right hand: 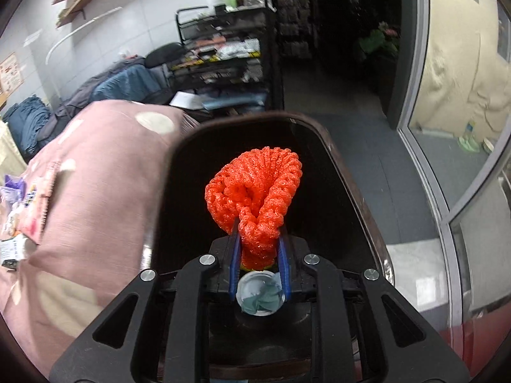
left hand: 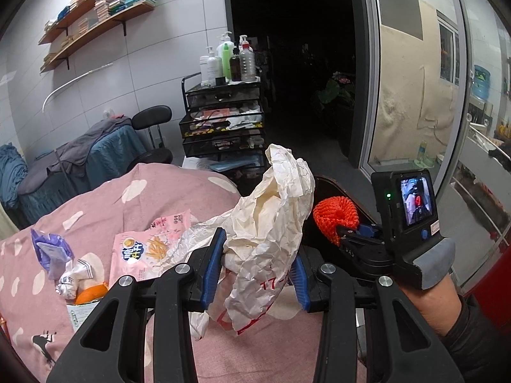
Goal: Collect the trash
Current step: 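Carry the orange mesh net to the bin with the right tool while the left tool carries the white bag, then lower the white bag into the bin and open the left tool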
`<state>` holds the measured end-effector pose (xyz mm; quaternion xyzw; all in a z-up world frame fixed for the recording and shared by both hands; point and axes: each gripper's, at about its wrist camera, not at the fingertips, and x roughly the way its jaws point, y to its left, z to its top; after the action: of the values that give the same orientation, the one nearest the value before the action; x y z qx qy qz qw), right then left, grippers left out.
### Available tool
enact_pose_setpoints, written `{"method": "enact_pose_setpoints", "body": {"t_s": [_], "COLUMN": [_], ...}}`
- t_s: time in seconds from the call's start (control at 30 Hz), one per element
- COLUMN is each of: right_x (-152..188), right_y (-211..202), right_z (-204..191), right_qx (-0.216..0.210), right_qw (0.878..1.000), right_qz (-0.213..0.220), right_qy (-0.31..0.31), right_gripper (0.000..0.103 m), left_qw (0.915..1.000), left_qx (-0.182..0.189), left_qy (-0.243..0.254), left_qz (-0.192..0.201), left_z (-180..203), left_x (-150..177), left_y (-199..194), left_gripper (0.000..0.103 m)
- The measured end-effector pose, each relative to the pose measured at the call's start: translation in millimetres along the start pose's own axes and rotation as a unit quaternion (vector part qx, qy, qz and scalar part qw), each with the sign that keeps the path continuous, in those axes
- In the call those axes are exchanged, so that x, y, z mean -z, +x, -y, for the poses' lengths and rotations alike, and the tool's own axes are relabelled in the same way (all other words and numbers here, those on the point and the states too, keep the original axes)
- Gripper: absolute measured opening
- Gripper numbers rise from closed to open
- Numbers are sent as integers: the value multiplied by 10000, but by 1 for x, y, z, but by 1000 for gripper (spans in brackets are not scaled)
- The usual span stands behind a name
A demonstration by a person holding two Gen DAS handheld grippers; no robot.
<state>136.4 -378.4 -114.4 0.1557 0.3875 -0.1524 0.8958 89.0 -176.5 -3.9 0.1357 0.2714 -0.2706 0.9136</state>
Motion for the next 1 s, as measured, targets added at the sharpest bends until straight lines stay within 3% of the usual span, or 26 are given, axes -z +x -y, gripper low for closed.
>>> {"method": "enact_pose_setpoints", "body": {"t_s": [0.1, 0.13, 0.17, 0.23, 0.43, 0.47, 0.8, 1.0], "right_x": [6, 8, 10, 14, 14, 13, 2, -6], "right_y": [11, 14, 17, 18, 14, 13, -26, -37], "right_z": [5, 7, 9, 12, 18, 19, 47, 73], "right_qx": [0, 0, 9, 55, 55, 79, 460, 647], "right_qw": [9999, 9999, 9998, 9997, 9991, 9989, 9897, 9809], "right_qz": [-93, -122, -149, -121, -62, -6, 800, 1038], "right_qy": [84, 106, 126, 191, 409, 453, 1093, 1514], "right_gripper": [29, 38, 53, 67, 72, 77, 86, 87], "left_qw": [10000, 9999, 9999, 9997, 9993, 9992, 9972, 9935], "left_qx": [25, 24, 26, 55, 37, 33, 311, 552], "left_qy": [68, 87, 109, 118, 181, 201, 295, 311], "left_qz": [-67, -87, -123, -195, -318, -332, -618, -945], "left_z": [5, 7, 9, 12, 20, 22, 48, 64], "left_x": [1, 1, 2, 2, 0, 0, -13, -16], "left_y": [7, 10, 13, 19, 31, 33, 66, 98], "left_gripper": [38, 38, 38, 38, 38, 38, 38, 38]}}
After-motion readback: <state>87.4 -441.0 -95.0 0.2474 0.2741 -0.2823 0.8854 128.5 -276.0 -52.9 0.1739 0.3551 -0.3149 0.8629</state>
